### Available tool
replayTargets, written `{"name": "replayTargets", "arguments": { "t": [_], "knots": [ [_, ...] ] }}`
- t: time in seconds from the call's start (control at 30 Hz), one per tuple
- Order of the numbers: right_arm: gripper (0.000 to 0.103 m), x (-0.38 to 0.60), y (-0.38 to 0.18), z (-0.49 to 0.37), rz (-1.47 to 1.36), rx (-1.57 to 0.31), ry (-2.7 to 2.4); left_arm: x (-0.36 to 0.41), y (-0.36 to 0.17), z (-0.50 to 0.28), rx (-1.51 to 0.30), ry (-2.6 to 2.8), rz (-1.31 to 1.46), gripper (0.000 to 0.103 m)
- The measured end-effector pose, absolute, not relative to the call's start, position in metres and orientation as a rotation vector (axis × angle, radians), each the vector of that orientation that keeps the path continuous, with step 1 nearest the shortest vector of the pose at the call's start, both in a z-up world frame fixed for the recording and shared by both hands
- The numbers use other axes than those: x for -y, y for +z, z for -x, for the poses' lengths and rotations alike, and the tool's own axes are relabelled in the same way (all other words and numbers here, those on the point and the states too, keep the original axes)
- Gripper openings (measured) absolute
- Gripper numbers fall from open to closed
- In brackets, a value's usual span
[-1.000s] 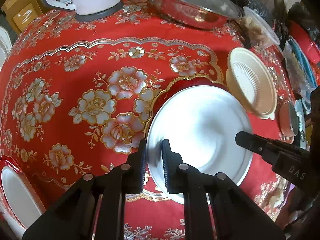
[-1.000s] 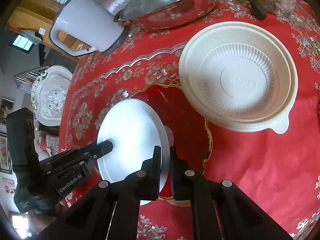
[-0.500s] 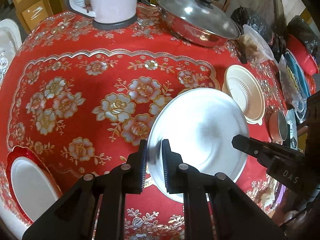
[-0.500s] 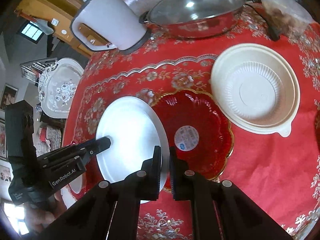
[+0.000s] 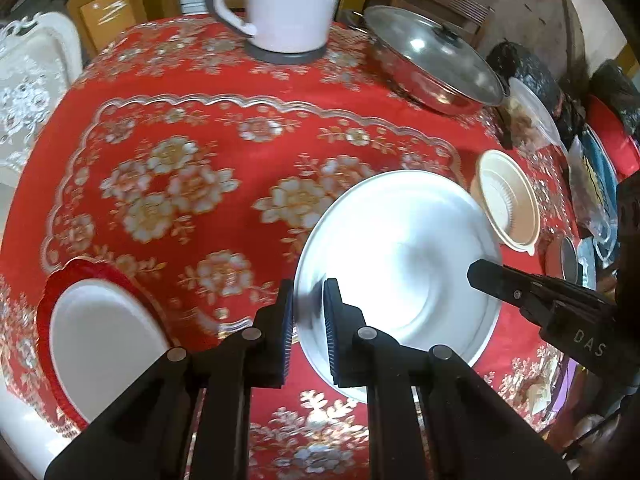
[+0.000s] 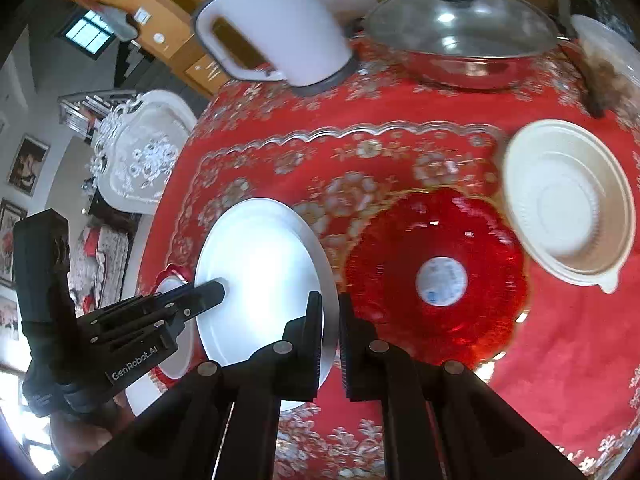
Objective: Organize plates and bowls
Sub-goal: 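Carry the white bowl over the red glass bowl by the chair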
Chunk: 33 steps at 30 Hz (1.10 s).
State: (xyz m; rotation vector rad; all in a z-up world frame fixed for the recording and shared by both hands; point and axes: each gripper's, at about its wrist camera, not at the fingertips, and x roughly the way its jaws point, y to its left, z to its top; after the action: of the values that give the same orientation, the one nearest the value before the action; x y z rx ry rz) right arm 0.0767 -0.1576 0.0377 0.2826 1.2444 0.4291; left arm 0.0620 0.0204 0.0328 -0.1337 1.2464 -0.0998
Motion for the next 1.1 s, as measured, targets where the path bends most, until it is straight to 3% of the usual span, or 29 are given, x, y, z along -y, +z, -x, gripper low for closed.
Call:
{"name": "replayTargets", "arguments": {
  "t": [0.7,1.1],
  "knots": [
    [0.011,-0.041,0.022,-0.059,-0.071,-1.315,0.721,-0.187,0.024,0.012,-1.245,0.211,0.265,0.012],
    [0.012,-0.086,-0.008,-0.043,0.045,-1.35,0.722,-0.217,-0.011,0.031,-1.296,0.259,0.311,0.013]
  ]
}}
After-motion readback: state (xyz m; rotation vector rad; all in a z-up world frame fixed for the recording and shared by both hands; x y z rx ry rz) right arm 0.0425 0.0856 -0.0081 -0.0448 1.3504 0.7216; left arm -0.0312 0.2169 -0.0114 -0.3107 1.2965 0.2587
